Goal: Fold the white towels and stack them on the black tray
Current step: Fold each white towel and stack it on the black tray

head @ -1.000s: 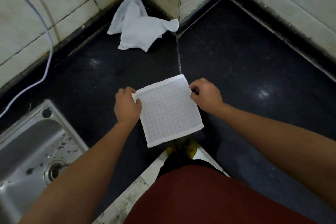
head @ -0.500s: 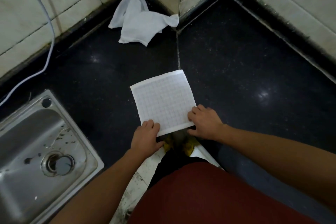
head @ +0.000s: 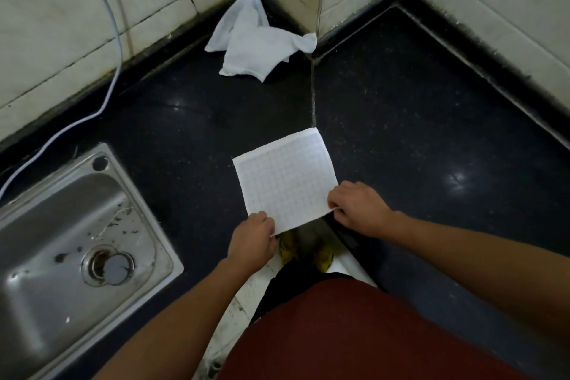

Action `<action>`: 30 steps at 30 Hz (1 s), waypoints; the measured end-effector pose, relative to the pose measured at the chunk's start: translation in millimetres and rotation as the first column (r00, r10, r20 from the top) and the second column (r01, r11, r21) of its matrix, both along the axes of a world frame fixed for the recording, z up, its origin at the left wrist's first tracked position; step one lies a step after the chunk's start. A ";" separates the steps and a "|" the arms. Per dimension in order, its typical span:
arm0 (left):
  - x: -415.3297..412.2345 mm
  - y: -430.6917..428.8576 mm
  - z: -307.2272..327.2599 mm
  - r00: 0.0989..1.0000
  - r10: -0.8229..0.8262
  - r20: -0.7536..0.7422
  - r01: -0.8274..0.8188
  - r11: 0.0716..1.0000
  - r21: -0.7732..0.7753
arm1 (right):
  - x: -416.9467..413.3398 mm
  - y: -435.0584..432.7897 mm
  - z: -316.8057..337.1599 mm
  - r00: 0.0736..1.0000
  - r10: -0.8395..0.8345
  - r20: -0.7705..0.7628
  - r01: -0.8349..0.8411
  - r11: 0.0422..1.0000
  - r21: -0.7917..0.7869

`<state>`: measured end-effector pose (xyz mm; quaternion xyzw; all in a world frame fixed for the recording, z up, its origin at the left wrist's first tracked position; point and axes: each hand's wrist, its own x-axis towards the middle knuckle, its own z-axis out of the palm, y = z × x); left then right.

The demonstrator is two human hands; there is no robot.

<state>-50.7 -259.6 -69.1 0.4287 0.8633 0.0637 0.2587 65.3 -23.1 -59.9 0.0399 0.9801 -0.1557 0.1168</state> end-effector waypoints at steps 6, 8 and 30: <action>-55.0 7.2 27.4 0.928 0.323 0.183 -0.346 0.932 0.107 | -46.2 29.0 36.0 0.964 -0.261 0.057 0.267 0.936 -0.228; -78.3 14.1 33.8 0.891 0.408 0.199 -0.438 0.887 0.144 | -67.9 37.5 36.4 0.914 -0.391 0.111 0.405 0.852 -0.331; -148.8 54.6 -7.1 0.867 0.493 -0.072 -0.486 0.868 0.099 | -148.3 53.0 -9.4 0.823 -0.566 0.057 0.566 0.824 0.011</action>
